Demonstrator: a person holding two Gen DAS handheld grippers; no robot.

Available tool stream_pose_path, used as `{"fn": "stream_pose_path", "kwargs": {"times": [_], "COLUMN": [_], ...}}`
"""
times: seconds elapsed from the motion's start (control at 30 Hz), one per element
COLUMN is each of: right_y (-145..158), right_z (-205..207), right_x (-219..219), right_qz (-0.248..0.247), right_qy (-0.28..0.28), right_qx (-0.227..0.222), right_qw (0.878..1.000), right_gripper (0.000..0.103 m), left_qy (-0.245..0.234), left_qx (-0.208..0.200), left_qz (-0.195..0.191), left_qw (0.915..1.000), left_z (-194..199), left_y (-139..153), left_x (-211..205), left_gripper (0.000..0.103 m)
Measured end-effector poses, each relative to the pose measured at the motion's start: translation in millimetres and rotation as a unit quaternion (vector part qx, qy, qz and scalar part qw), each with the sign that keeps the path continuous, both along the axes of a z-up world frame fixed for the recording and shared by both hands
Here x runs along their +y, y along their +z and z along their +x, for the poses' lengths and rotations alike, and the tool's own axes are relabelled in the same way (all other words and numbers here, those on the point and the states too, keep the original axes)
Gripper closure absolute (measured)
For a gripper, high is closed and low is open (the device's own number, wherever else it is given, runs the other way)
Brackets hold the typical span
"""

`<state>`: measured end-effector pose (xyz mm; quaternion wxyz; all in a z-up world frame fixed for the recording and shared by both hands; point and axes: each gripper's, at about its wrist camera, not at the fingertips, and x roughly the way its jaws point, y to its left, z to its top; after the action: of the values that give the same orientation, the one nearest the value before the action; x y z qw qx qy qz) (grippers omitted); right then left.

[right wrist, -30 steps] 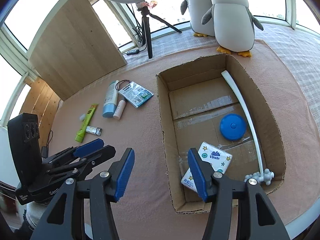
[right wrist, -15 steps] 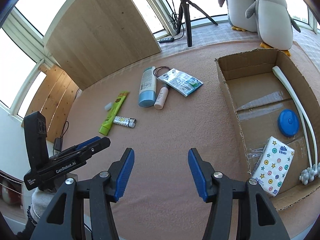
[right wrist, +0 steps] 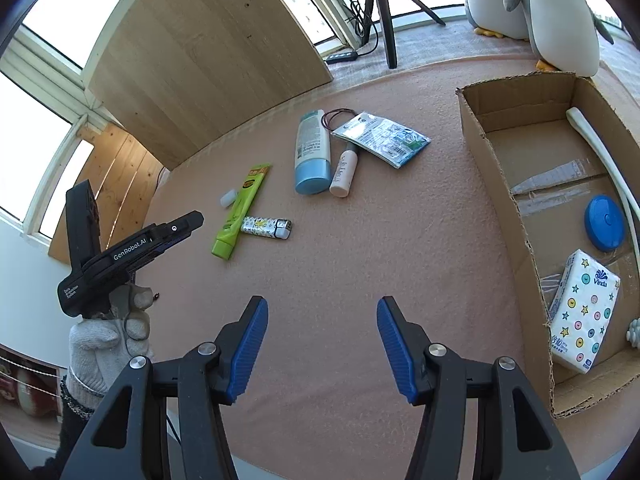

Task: Organize objects
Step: 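Grasp the small white lotion bottle with the right gripper while the left grasps the eraser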

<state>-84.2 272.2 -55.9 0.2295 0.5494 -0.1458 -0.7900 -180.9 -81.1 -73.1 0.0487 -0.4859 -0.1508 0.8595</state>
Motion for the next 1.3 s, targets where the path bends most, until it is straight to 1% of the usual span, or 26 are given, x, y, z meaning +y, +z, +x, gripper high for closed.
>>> {"fn": "stream_pose_path", "kwargs": {"times": [0.07, 0.17, 0.27, 0.33, 0.5, 0.6, 0.73, 0.8, 0.87, 1.0, 1.23, 1.3], "right_y": [1, 0, -1, -1, 4, 7, 7, 8, 5, -7, -21, -24], "right_z": [0, 0, 0, 0, -7, -21, -43, -51, -57, -64, -68, -70], "right_x": [2, 6, 7, 9, 16, 15, 10, 4, -2, -10, -13, -12], "right_qz": [0.003, 0.003, 0.002, 0.005, 0.005, 0.005, -0.003, 0.0, 0.007, 0.009, 0.015, 0.017], "right_qy": [-0.004, -0.011, -0.015, -0.018, -0.036, -0.045, -0.052, -0.048, -0.045, -0.041, -0.046, -0.048], "right_qx": [0.002, 0.0, -0.002, -0.001, 0.009, 0.018, 0.018, 0.023, 0.023, 0.008, -0.011, -0.014], "right_qw": [1.0, 1.0, 1.0, 1.0, 0.999, 0.999, 0.998, 0.999, 0.999, 0.999, 0.999, 0.999], "right_gripper": [0.05, 0.05, 0.05, 0.05, 0.05, 0.05, 0.05, 0.05, 0.051, 0.052, 0.052, 0.052], "left_qy": [0.011, 0.02, 0.025, 0.03, 0.012, 0.006, 0.011, 0.011, 0.009, 0.002, -0.005, -0.009], "left_qx": [0.0, -0.006, -0.006, -0.005, -0.005, -0.006, -0.022, -0.035, -0.048, -0.065, -0.08, -0.079], "left_qz": [-0.005, -0.001, -0.002, 0.006, 0.009, 0.003, -0.015, -0.024, -0.032, -0.027, -0.01, -0.017], "left_qw": [0.9999, 0.9998, 0.9997, 0.9995, 0.9999, 1.0, 0.9996, 0.999, 0.9983, 0.9975, 0.9968, 0.9967], "left_z": [-11, -25, -34, -38, -48, -54, -66, -71, -76, -85, -94, -94], "left_y": [0, -3, -4, -5, -7, -10, -25, -35, -46, -61, -75, -76], "left_x": [-12, -26, -32, -35, -20, -12, -17, -22, -27, -30, -26, -23], "left_gripper": [0.051, 0.051, 0.051, 0.051, 0.051, 0.051, 0.052, 0.056, 0.063, 0.064, 0.064, 0.064]}}
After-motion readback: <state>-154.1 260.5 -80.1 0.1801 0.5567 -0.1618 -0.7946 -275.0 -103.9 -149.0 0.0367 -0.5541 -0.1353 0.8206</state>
